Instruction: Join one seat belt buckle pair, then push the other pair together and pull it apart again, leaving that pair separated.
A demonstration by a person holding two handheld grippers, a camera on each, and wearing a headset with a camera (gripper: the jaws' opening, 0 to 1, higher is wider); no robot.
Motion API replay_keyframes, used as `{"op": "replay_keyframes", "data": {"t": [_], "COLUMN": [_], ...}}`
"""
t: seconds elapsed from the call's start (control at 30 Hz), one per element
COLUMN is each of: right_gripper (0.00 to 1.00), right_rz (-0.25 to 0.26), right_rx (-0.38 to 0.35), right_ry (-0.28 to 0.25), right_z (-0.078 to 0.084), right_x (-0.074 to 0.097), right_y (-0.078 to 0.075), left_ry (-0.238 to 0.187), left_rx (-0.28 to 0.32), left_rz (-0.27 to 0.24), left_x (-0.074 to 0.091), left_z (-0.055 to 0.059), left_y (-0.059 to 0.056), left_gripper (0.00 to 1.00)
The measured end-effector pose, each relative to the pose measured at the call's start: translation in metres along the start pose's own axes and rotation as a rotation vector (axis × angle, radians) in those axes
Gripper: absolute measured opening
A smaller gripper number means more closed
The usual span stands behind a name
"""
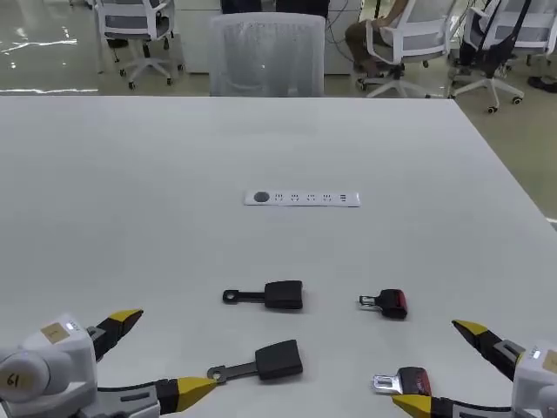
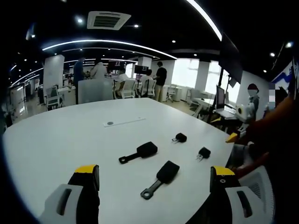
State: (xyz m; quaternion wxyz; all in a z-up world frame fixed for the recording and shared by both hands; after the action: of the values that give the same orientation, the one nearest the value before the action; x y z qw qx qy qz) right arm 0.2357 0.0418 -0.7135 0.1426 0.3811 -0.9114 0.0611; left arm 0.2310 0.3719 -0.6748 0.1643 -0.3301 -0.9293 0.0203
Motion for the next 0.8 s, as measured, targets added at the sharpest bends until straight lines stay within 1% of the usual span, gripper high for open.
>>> {"op": "replay_keyframes", "data": {"t": [0.23, 0.4, 0.8], "right_gripper": [0.95, 0.95, 0.93], "right_rz": [-0.001, -0.003, -0.005], "right_rx": [0.004, 0.002, 0.009], "right_ry": [0.001, 0.007, 0.029], "right_z": [-0.001, 0.0013, 0.0064], "right_x": [0.0, 0.0011, 0.0039], "right_y": [-0.0009, -0.0014, -0.0017], "left_ry": [-0.002, 0.003, 0.01], "left_rx": [0.002, 0.001, -0.002], "left_rz": [0.0, 0.001, 0.009], "left_x": [-0.0005, -0.0005, -0.0052], "left_z": [0.0002, 0.0009, 0.0008], "left_y": [0.0009, 0.0002, -0.0043], "left_gripper": [1.0, 1.0, 1.0]}}
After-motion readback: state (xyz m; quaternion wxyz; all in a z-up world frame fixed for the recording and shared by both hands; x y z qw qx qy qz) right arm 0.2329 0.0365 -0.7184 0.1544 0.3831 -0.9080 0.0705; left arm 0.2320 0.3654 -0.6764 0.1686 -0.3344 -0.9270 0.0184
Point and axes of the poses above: the centre of the closed fingertips' face, and the gripper's own axes: x roughly backward along the fingers, y roughly to its left, z roughly out of its underside, the point moved 2 cm from there along x, roughly backward along the fingers, and after that the axes turned 7 degrees about -y, right-handed, at the moved point
